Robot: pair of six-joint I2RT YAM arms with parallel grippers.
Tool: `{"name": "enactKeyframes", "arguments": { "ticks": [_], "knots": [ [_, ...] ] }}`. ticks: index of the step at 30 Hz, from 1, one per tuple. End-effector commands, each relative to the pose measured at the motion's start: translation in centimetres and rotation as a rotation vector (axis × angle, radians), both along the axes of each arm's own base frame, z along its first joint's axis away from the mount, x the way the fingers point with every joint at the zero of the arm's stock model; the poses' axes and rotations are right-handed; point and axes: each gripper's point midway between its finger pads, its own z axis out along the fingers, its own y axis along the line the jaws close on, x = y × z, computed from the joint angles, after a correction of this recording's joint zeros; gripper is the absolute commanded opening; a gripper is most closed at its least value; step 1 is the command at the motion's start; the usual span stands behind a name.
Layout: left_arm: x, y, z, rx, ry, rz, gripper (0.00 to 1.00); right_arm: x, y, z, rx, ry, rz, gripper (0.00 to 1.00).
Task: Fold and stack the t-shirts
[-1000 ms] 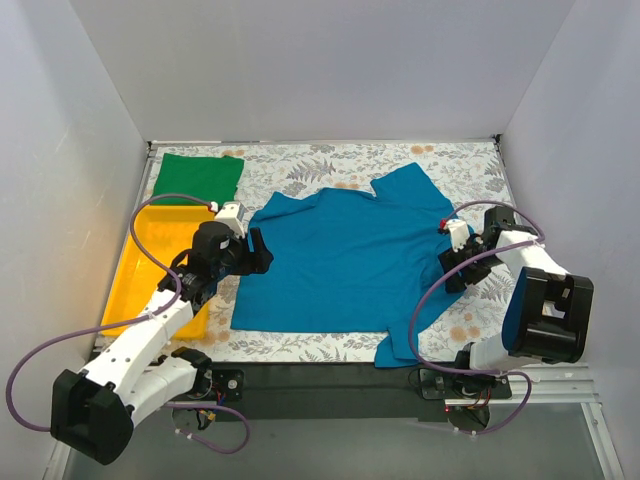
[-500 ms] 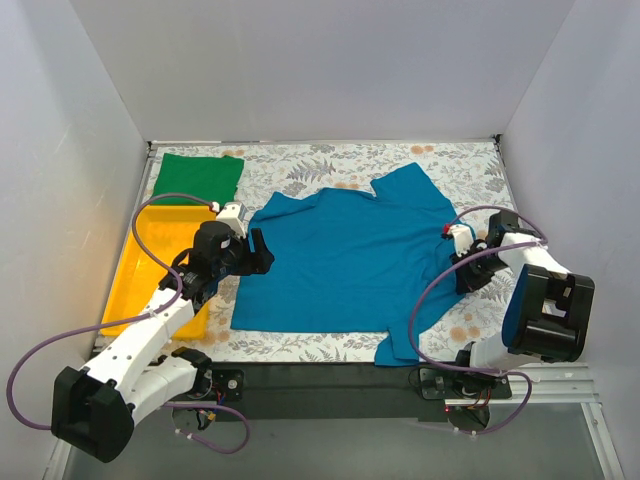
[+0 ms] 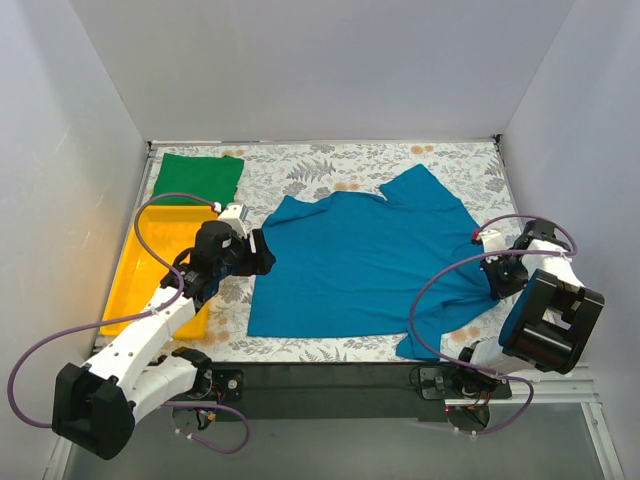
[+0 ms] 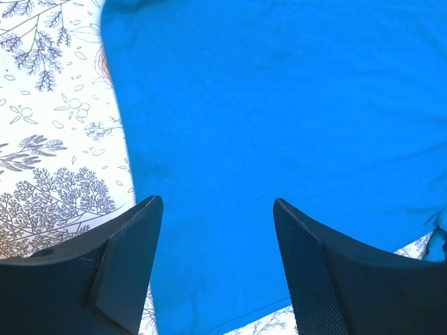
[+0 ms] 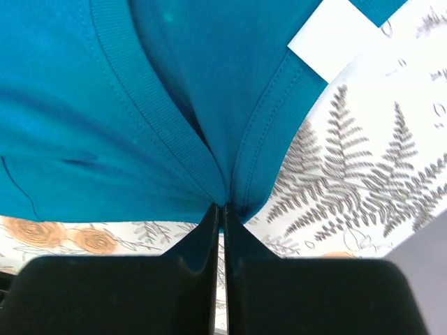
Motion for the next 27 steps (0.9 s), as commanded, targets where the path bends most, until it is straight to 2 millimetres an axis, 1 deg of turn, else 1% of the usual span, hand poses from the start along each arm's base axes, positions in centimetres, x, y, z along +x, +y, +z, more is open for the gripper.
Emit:
{"name": "enactKeyframes", "arguments": {
  "ticks": [1,2,3,4,5,6,8,9,10,12,13,14,15,16,17,18,19,20,21,22,23,24,25,26,27],
  "knots": [
    [0.1,-0.2,0.4,-0.018,-0.01,-0.006,0.64,-0.7,-2.0,0.5,-0.069,0.009,0.037,0.06],
    [0.1,-0.2,0.3,-0.019,-0.009,-0.007,0.64,-0.7,-2.2,0.5,-0.069,0.011,0.032,0.09],
    [0.1,-0.2,0.3,-0.02,-0.007,-0.008,0.63,-0.7,-2.3,0.6,-0.07,0.008,0.029,0.18],
    [0.1,-0.2,0.3,-0.02,-0.006,-0.01,0.64,-0.5,-2.3,0.8,-0.065,-0.002,0.029,0.23],
    [0.0,-0.4,0.2,-0.023,0.0,-0.015,0.64,-0.3,-2.2,1.3,-0.066,-0.022,0.03,0.35],
    [-0.1,-0.4,0.1,-0.024,0.002,-0.018,0.64,-0.1,-2.0,1.6,-0.059,-0.039,0.033,0.39],
    [-0.1,-0.6,0.0,-0.032,0.008,-0.024,0.64,0.5,-1.1,2.5,-0.014,-0.085,0.056,0.46],
    [-0.1,-0.7,0.0,-0.034,0.012,-0.025,0.64,0.8,-0.7,3.1,0.0,-0.109,0.064,0.51],
    [-0.1,-0.8,-0.2,-0.035,0.021,-0.028,0.64,1.2,0.2,3.4,0.044,-0.133,0.077,0.53],
    [0.0,-1.0,-0.7,-0.037,0.039,-0.033,0.64,1.2,1.5,4.2,0.094,-0.141,0.11,0.56],
    [0.1,-1.1,-0.7,-0.038,0.042,-0.033,0.64,1.7,2.9,4.5,0.15,-0.165,0.139,0.56],
    [0.4,-1.2,-0.6,-0.04,0.034,-0.034,0.64,1.5,3.9,4.8,0.186,-0.163,0.153,0.57],
    [0.8,-1.2,-1.3,-0.021,0.053,-0.03,0.64,1.7,4.8,4.9,0.215,-0.173,0.171,0.57],
    [1.6,-1.3,-0.7,-0.016,0.042,-0.024,0.64,1.9,6.7,5.2,0.267,-0.179,0.197,0.57],
    [2.1,-1.3,-0.8,-0.001,0.05,-0.021,0.64,2.1,7.7,5.3,0.294,-0.183,0.212,0.57],
    [2.8,-1.3,-2.1,0.033,0.089,-0.016,0.64,2.3,8.9,5.5,0.324,-0.184,0.228,0.57],
    [3.6,-1.5,-2.2,0.044,0.093,-0.012,0.64,2.5,10.6,6.0,0.393,-0.186,0.231,0.57],
    [5.1,-1.9,-1.2,0.046,0.075,-0.009,0.64,2.5,12.8,6.3,0.434,-0.178,0.283,0.57],
    [6.1,-2.1,-2.8,0.078,0.118,-0.017,0.64,2.8,14.1,6.7,0.467,-0.187,0.306,0.58],
    [7.0,-2.4,-3.0,0.087,0.126,-0.018,0.64,2.9,15.8,7.5,0.54,-0.191,0.309,0.58],
    [7.8,-2.5,-3.4,0.096,0.141,-0.019,0.63,2.9,17.4,8.0,0.578,-0.191,0.346,0.58],
    [9.6,-3.3,-3.5,0.098,0.15,-0.027,0.62,3.1,18.3,8.6,0.612,-0.199,0.357,0.58],
    [10.5,-3.4,-3.7,0.104,0.153,-0.04,0.59,3.5,19.4,9.4,0.681,-0.221,0.357,0.58],
    [11.4,-3.9,-3.6,0.097,0.153,-0.054,0.59,3.4,20.1,9.8,0.717,-0.223,0.365,0.58],
    [12.8,-4.2,-3.9,0.097,0.158,-0.059,0.58,3.2,20.7,10.0,0.767,-0.22,0.373,0.58]
  ]
}}
